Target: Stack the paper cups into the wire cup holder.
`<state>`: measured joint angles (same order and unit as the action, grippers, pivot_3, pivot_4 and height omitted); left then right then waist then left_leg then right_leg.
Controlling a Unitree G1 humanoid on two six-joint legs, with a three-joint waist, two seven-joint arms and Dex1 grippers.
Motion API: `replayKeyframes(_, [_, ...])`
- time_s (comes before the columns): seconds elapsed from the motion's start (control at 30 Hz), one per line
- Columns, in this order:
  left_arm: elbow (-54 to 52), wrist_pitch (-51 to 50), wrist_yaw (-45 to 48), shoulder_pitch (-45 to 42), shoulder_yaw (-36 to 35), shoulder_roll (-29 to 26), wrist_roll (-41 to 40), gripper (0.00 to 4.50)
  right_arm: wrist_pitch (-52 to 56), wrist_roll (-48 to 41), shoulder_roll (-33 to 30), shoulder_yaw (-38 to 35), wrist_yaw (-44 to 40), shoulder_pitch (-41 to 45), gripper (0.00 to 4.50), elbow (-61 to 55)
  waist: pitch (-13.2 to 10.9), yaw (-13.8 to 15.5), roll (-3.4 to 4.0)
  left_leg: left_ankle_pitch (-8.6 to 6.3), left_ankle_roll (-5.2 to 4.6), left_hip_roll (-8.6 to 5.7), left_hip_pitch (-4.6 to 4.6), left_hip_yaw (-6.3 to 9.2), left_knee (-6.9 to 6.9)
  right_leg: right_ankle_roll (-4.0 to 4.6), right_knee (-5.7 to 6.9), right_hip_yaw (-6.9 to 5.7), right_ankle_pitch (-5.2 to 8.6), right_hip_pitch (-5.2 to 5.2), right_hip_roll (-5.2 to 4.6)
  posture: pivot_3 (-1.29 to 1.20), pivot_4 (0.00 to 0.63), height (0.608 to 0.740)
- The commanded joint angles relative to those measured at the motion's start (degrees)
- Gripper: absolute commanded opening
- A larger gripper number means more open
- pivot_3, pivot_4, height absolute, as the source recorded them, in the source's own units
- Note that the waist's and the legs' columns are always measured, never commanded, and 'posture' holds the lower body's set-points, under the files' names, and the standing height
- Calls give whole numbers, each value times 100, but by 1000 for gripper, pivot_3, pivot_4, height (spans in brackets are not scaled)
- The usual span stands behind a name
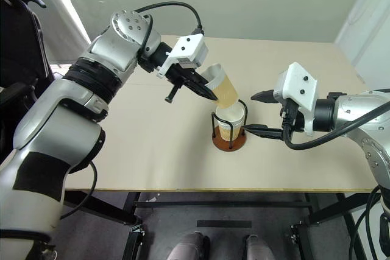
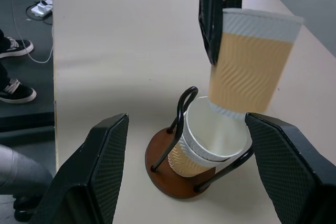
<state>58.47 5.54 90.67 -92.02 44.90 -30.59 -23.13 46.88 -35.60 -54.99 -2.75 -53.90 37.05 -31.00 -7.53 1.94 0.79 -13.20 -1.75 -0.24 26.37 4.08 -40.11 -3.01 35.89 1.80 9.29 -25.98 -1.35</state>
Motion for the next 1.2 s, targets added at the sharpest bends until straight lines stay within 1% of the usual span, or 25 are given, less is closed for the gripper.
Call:
replayKeyframes(0.03, [-8, 92, 183, -175, -232, 45, 21, 55, 22, -102, -81, -278, 96, -6, 3579, -195, 0, -2, 0, 0, 1, 1, 1, 0, -1, 0, 0, 2, 0, 0, -1, 0, 150, 740])
replayKeyframes(0.5, [-395, -4, 183, 41, 79, -97, -128, 55, 68, -225, -108, -351, 198, -98, 3579, -277, 0, 4, 0, 0, 1, 4, 0, 0, -3, -3, -1, 7, 3, 1, -3, 0, 150, 740])
replayKeyframes(0.73, [-399, 240, 183, 151, 219, -95, 19, 55, 83, -239, -60, -304, 259, -104, 3579, -290, 0, 6, 0, 0, 1, 3, 0, -2, -2, -4, 0, 4, 3, 1, 0, 0, 150, 740])
replayKeyframes(1.1, [162, 883, 183, 183, 39, 249, 603, 55, 127, -316, -75, -309, 342, -128, 3579, -320, 0, 10, 0, 0, 0, 1, 0, -1, -4, -5, 0, 5, 3, 2, -1, 0, 150, 740])
replayKeyframes(1.2, [429, 1105, 183, 170, -165, 441, 913, 55, 125, -311, -96, -330, 334, -158, 3579, -308, 0, 13, 0, 0, 0, 2, 0, -2, -3, -5, 0, 5, 3, 1, -1, 0, 150, 740])
